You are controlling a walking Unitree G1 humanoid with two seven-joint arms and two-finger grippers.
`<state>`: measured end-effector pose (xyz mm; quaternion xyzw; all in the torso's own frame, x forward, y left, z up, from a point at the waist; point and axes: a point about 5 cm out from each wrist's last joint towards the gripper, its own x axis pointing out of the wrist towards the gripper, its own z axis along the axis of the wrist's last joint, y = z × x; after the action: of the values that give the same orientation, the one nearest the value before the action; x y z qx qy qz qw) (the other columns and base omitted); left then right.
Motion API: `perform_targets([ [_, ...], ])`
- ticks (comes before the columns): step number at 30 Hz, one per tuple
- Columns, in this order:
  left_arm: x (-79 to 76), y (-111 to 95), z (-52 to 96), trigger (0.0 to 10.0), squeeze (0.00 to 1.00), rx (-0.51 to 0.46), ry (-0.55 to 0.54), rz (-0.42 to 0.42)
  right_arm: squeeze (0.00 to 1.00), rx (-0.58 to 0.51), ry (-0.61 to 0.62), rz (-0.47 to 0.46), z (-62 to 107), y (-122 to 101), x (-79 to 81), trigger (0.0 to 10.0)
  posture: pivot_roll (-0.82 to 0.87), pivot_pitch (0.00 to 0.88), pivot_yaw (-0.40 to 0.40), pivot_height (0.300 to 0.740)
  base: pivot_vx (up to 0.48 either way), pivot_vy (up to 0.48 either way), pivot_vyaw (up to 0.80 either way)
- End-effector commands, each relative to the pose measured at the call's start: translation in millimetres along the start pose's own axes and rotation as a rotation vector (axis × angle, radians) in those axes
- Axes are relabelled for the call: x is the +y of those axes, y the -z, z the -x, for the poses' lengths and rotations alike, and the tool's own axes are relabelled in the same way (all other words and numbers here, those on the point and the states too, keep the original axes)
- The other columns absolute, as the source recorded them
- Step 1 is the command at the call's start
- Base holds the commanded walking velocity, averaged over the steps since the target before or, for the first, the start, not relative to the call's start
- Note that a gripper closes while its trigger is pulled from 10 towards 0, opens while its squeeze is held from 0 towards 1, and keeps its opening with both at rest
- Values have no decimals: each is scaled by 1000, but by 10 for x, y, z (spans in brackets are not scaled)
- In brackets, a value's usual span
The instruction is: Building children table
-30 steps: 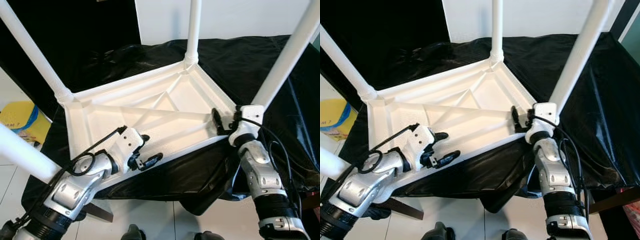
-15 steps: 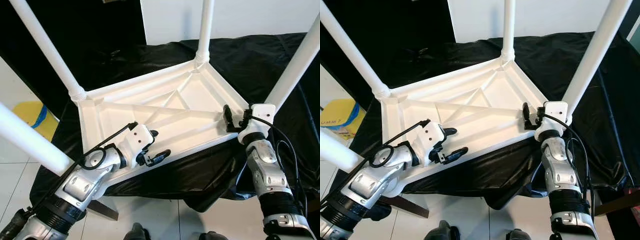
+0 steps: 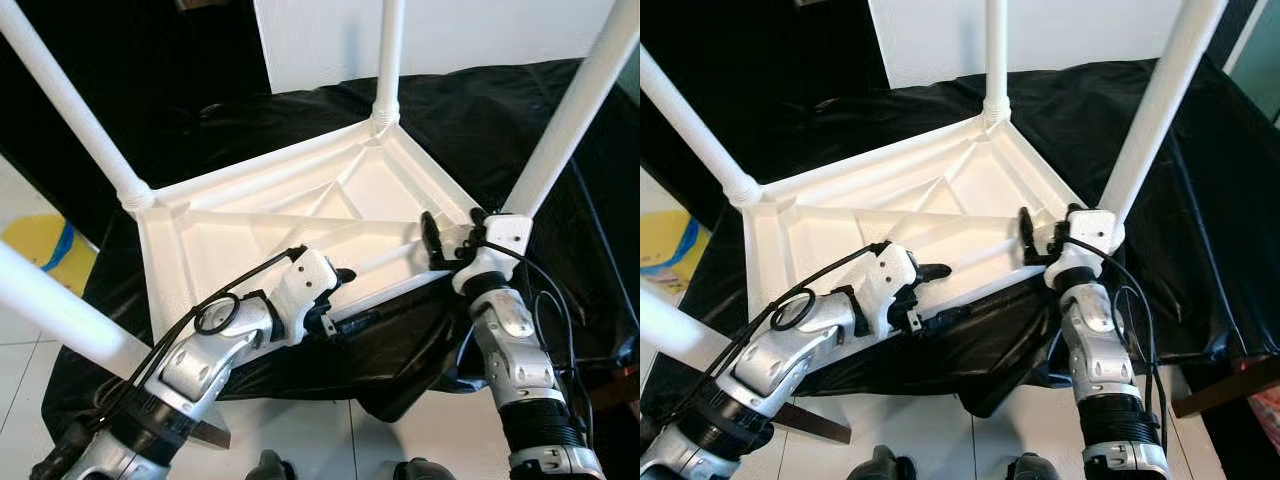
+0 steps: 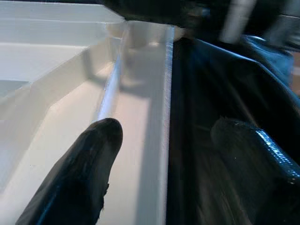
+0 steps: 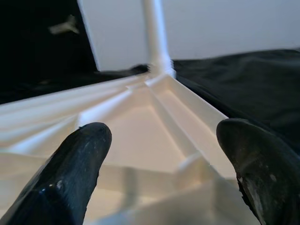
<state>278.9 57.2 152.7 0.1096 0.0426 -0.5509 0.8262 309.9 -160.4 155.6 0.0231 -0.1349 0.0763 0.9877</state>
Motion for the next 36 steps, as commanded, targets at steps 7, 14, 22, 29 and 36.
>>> perform_targets([
  [7, 396, 110, -17, 10000, 0, 92, -399, 75, 0, -49, -52, -36, -87, -161, 137, 10000, -37, 114, 66, 740, 0, 0, 0],
  [14, 514, 137, -16, 10000, 0, 140, -457, 122, 0, -73, -62, -45, -119, -253, 149, 10000, -42, 111, 58, 740, 0, 0, 0],
  [22, 392, 95, -84, 10000, 0, 109, -349, 183, 0, -67, -44, -35, -121, -260, 87, 10000, -43, 109, 58, 740, 0, 0, 0],
  [29, 378, 269, -97, 10000, 0, 244, -358, 183, 0, -68, -48, -41, -136, -271, 121, 10000, -37, 107, 65, 740, 0, 0, 0],
  [36, 544, 382, 0, 3176, 0, 330, -487, 270, 0, -56, -48, -44, -109, -250, 123, 10000, -39, 114, 73, 740, 0, 0, 0],
])
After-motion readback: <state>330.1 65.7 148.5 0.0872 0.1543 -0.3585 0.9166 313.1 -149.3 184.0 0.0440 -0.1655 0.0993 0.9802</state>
